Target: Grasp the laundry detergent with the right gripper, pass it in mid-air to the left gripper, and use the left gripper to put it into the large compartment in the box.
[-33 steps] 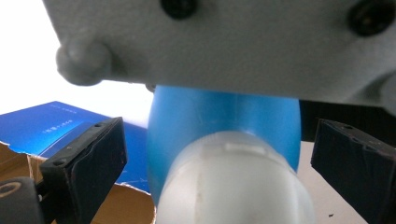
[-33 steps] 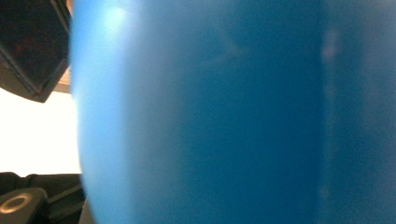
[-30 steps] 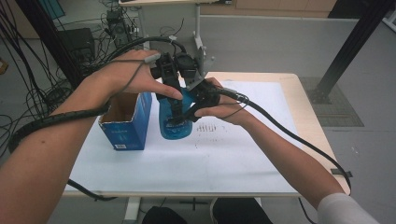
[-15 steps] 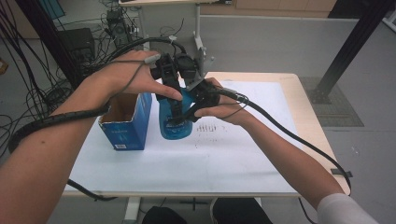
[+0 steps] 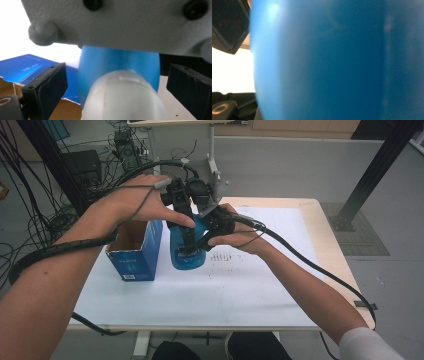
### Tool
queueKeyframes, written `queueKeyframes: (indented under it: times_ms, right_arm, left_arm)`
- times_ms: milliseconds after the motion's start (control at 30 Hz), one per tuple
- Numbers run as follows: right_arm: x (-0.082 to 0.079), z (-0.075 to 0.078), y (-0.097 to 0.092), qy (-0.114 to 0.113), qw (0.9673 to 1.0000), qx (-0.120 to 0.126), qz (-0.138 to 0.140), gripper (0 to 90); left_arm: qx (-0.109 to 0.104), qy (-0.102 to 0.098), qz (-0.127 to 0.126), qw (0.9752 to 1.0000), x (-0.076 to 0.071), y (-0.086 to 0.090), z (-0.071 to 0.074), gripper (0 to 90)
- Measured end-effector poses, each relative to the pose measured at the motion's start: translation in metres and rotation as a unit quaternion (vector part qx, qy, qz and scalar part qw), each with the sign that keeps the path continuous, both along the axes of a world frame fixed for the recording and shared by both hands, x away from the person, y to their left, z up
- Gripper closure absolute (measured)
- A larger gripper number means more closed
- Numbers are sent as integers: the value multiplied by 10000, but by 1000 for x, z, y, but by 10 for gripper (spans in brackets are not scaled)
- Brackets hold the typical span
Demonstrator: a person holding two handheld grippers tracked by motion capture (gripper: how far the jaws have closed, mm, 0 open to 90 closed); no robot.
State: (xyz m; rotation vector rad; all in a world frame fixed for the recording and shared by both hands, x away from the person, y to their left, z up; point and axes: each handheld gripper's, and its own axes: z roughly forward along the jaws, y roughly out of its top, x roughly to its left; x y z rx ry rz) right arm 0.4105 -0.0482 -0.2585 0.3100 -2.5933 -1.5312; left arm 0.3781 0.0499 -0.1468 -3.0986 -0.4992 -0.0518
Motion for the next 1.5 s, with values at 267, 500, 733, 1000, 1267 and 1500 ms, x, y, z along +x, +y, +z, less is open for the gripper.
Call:
queueKeyframes:
  times_ms: [267,500,733,1000,1267,1500]
  right_arm:
    - [0,1,0,24,10000,-1,-3,438]
    - [-1,0,0,28,10000,-7,-1,438]
    - [-1,1,0,20,10000,-19,-6,438]
    - [-1,3,0,14,10000,-32,15,438]
    - [-1,2,1,-43,10000,-3,20,438]
    - [-3,2,0,30,10000,-23,27,437]
  left_arm:
    - [23,-18,-28,10000,0,1,2,43]
    - [37,-34,-31,10000,-1,1,3,43]
    - [46,-25,-41,10000,-1,1,2,42]
    - [75,-16,-39,10000,-2,1,2,42]
    - [55,-16,-60,10000,-2,1,2,42]
    - [79,-20,-46,10000,-3,2,0,45]
